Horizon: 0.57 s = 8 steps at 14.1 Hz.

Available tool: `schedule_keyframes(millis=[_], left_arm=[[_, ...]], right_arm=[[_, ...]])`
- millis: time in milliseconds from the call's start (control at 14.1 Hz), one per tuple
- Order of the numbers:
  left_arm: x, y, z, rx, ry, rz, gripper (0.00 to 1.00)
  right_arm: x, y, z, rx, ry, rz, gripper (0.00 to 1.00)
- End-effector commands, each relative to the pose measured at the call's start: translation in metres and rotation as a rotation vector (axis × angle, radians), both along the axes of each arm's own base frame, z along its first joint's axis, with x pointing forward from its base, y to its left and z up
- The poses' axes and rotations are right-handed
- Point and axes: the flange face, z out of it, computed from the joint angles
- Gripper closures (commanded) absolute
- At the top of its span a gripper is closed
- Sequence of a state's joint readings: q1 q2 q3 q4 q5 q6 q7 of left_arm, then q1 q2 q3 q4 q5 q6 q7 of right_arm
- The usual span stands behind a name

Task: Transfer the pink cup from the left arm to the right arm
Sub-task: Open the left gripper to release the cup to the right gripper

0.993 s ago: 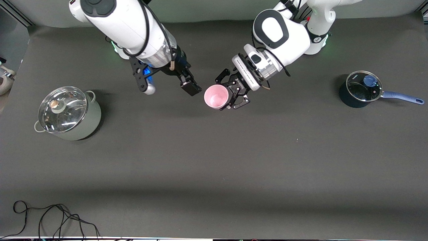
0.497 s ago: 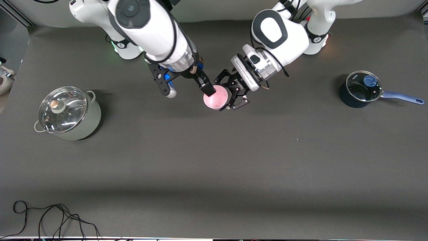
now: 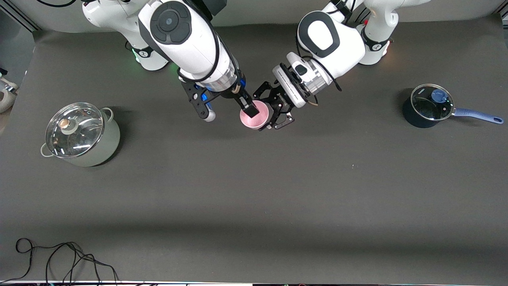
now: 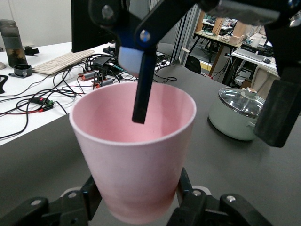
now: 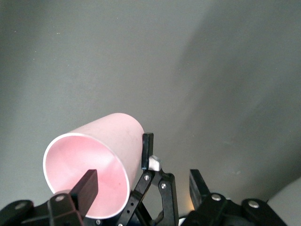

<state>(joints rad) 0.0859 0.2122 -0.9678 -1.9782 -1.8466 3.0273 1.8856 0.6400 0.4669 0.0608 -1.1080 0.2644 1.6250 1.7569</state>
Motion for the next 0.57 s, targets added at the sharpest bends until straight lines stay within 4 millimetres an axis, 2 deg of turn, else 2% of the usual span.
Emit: schedule_keyframes(millis=[0, 71, 213, 426, 497], left_arm=[[0.0014, -0.0043, 0.0041, -0.003, -0.002, 0.014, 0.60], [0.0013, -0.0043, 0.0040, -0.003, -0.001, 0.015, 0.60], [0.0015, -0.0043, 0.0034, -0.003, 0.001, 0.015, 0.60], [0.0014, -0.0045, 0.0034, -0.004, 0.001, 0.014, 0.49], [0.0015, -0.0043, 0.0034, -0.003, 0.000, 0.014, 0.49]], right_arm=[[0.0043, 0.0054, 0.0002, -0.004, -0.021, 0.019, 0.94], [0.0039, 0.0053, 0.0020, -0.001, -0.023, 0.019, 1.00], [0.0052, 0.0039, 0.0020, -0.002, -0.024, 0.017, 1.00], [0.0058, 0.0032, 0.0020, 0.000, -0.023, 0.017, 1.00], [0.0058, 0.0032, 0.0020, 0.000, -0.023, 0.019, 1.00]])
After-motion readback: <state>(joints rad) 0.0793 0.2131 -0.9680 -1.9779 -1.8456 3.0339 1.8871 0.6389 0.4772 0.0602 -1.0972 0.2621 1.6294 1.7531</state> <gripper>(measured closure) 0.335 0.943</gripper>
